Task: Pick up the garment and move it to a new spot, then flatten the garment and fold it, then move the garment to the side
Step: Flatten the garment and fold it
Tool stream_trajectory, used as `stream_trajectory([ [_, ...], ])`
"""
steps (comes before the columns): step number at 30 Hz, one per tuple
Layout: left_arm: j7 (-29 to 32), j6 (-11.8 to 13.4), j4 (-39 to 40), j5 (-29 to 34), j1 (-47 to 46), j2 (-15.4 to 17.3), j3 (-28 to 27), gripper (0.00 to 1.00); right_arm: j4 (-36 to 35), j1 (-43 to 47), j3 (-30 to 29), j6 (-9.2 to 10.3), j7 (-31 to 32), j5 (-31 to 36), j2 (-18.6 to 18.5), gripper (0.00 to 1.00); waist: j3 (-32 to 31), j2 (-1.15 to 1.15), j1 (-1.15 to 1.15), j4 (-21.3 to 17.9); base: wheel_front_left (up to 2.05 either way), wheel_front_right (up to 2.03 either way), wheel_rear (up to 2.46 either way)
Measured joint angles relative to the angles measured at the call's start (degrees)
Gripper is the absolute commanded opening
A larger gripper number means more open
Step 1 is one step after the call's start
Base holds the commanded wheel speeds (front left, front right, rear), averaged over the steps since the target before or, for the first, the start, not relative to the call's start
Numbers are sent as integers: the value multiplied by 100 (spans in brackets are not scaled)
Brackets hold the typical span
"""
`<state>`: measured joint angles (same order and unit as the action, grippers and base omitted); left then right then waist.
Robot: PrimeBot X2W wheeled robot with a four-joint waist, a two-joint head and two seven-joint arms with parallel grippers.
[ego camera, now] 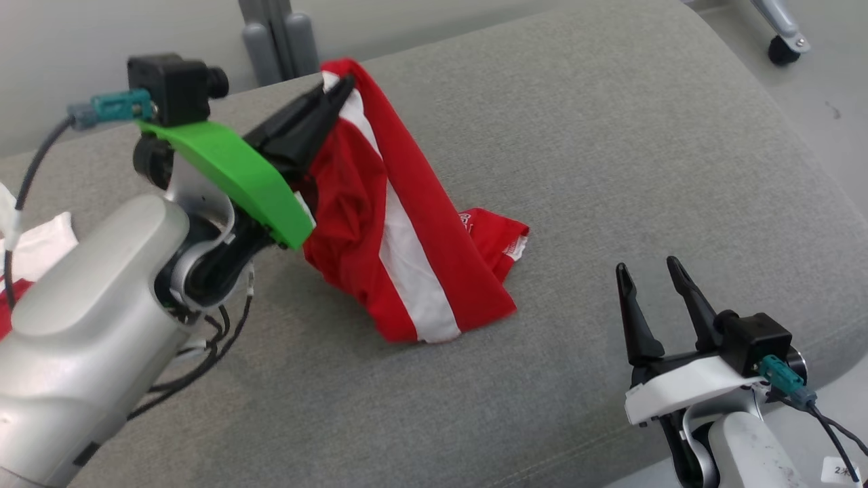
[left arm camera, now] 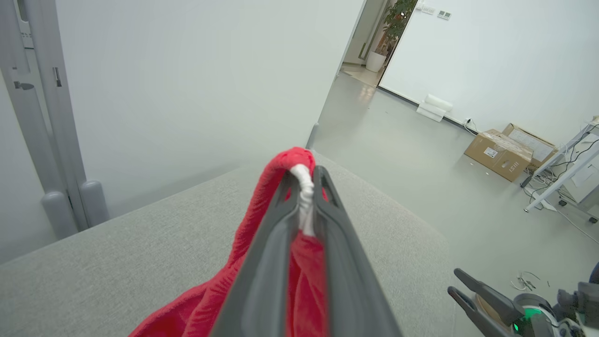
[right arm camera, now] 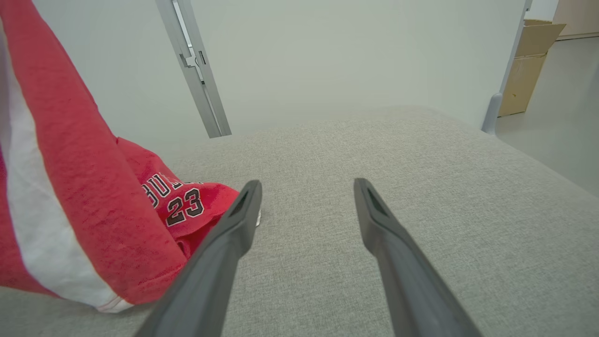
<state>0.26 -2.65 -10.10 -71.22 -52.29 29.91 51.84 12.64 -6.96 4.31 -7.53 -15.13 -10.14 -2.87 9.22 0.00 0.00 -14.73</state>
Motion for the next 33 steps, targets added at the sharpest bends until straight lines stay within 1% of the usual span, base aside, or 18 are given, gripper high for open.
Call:
stream_trajectory([
  [3, -36, 175, -355, 178, -455, -107, -107, 0, 9, -48, 12, 1, 0, -108, -1, 100, 75, 0, 0, -253, 0, 0, 0],
  [5, -148, 223, -550, 289, -682, -204, -185, 0, 24, -47, -13, 1, 0, -153, 1, 100, 123, 0, 0, -404, 0, 0, 0],
  [10, -669, 348, -1069, 471, -1205, -535, -446, 0, 96, -38, -121, 1, 0, -213, -4, 100, 240, 0, 0, -777, 0, 0, 0],
  [16, -1237, 620, -1577, 649, -1557, -1000, -697, 0, 121, -30, -169, 1, 0, -212, -1, 100, 278, 0, 0, -1040, 0, 0, 0],
  [19, -1381, 843, -1666, 768, -1560, -1196, -754, 0, 116, -13, -194, 1, 0, -172, -2, 100, 240, 0, 0, -1022, 0, 0, 0],
  [21, -1443, 1059, -1690, 799, -1552, -1326, -853, 0, 111, 3, -219, 1, 0, -118, 0, 100, 222, 0, 0, -959, 0, 0, 0],
  [23, -1497, 1330, -1615, 793, -1470, -1448, -1087, 0, 96, 21, -272, 1, 0, -56, 0, 100, 192, 0, 0, -855, 0, 0, 0],
  [26, -1513, 1550, -1289, 802, -958, -1481, -1328, 0, 81, 59, -297, 1, 0, 9, 0, 100, 142, 0, 0, -684, 0, 0, 0],
  [29, -1524, 1772, -755, 770, 119, -1450, -1833, 0, 71, 98, -325, 1, 0, 68, 1, 100, 79, 0, 0, -506, 0, 0, 0],
  [31, -1532, 1789, -357, 783, 965, -1441, -2069, 0, 69, 152, -346, 1, 0, 110, 1, 100, 35, 0, 0, -388, 0, 0, 0],
  [33, -1537, 1668, 47, 769, 2034, -1462, -2201, 0, 74, 226, -370, 0, 0, 157, 3, 100, -10, 0, 0, -251, 0, 0, 0],
])
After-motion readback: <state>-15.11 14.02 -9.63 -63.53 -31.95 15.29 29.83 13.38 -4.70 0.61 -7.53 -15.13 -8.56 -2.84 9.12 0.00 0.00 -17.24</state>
